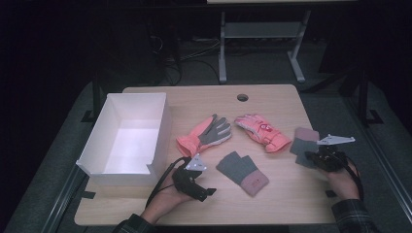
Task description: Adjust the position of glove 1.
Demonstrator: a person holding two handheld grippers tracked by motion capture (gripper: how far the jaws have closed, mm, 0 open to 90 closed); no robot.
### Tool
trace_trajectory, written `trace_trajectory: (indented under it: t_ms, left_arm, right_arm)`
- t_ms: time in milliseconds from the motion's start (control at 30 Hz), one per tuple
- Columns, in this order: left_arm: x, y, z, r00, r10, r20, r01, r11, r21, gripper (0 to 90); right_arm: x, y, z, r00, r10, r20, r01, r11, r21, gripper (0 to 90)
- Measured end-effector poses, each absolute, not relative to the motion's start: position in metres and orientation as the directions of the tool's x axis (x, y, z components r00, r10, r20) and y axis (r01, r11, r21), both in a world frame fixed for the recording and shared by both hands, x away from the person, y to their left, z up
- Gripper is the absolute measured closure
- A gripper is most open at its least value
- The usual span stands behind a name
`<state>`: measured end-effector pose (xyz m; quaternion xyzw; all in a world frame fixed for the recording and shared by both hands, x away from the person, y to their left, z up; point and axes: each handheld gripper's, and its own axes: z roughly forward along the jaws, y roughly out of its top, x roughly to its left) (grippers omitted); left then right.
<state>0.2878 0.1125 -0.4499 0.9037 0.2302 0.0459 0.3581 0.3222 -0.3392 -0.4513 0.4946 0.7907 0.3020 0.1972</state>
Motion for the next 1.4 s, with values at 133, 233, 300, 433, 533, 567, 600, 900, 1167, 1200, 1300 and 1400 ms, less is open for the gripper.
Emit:
trace_trajectory:
  t_ms: [133,233,300,433,533,567,600,900,1167,1200,1300,1400]
  left_arm:
    - [0.288,0.113,-0.450,0.889,0.450,-0.082,0.384,-0.639,0.666,14.0]
    - [0.287,0.113,-0.450,0.890,0.449,-0.082,0.384,-0.640,0.665,14.0]
    - [0.287,0.113,-0.450,0.890,0.449,-0.081,0.384,-0.641,0.664,14.0]
    - [0.287,0.113,-0.450,0.888,0.452,-0.082,0.388,-0.642,0.661,14.1]
    - [0.287,0.112,-0.451,0.884,0.459,-0.088,0.395,-0.633,0.666,14.1]
    - [0.287,0.112,-0.451,0.884,0.459,-0.088,0.395,-0.634,0.665,14.1]
    - [0.287,0.113,-0.450,0.889,0.451,-0.079,0.386,-0.647,0.657,14.1]
    - [0.287,0.114,-0.450,0.888,0.452,-0.083,0.388,-0.641,0.662,14.1]
    - [0.287,0.112,-0.450,0.890,0.449,-0.085,0.388,-0.643,0.660,14.1]
    - [0.287,0.112,-0.450,0.890,0.448,-0.085,0.387,-0.645,0.659,14.1]
    - [0.287,0.112,-0.450,0.891,0.446,-0.084,0.386,-0.647,0.657,14.1]
    - [0.287,0.111,-0.451,0.892,0.445,-0.083,0.385,-0.648,0.658,14.1]
  right_arm:
    - [0.324,-0.337,-0.460,-0.444,0.896,-0.021,0.690,0.357,0.630,90.0]
    - [0.323,-0.337,-0.460,-0.451,0.892,-0.017,0.688,0.360,0.630,90.0]
    - [0.321,-0.335,-0.460,-0.459,0.888,-0.019,0.686,0.368,0.628,90.0]
    - [0.314,-0.331,-0.459,-0.481,0.877,-0.017,0.682,0.387,0.621,90.0]
    - [0.306,-0.327,-0.459,-0.499,0.866,-0.015,0.678,0.401,0.616,90.0]
    - [0.304,-0.325,-0.459,-0.505,0.863,-0.015,0.678,0.407,0.613,90.0]
    - [0.301,-0.323,-0.458,-0.510,0.860,-0.012,0.678,0.410,0.611,90.0]
    - [0.280,-0.297,-0.455,-0.580,0.815,-0.016,0.655,0.477,0.585,90.0]
    - [0.260,-0.280,-0.454,-0.636,0.771,-0.007,0.626,0.521,0.580,90.0]
    - [0.256,-0.277,-0.454,-0.646,0.764,-0.004,0.621,0.528,0.579,90.0]
    - [0.249,-0.271,-0.454,-0.667,0.745,-0.002,0.607,0.545,0.578,90.0]
    - [0.248,-0.269,-0.450,-0.674,0.739,-0.017,0.585,0.548,0.598,90.0]
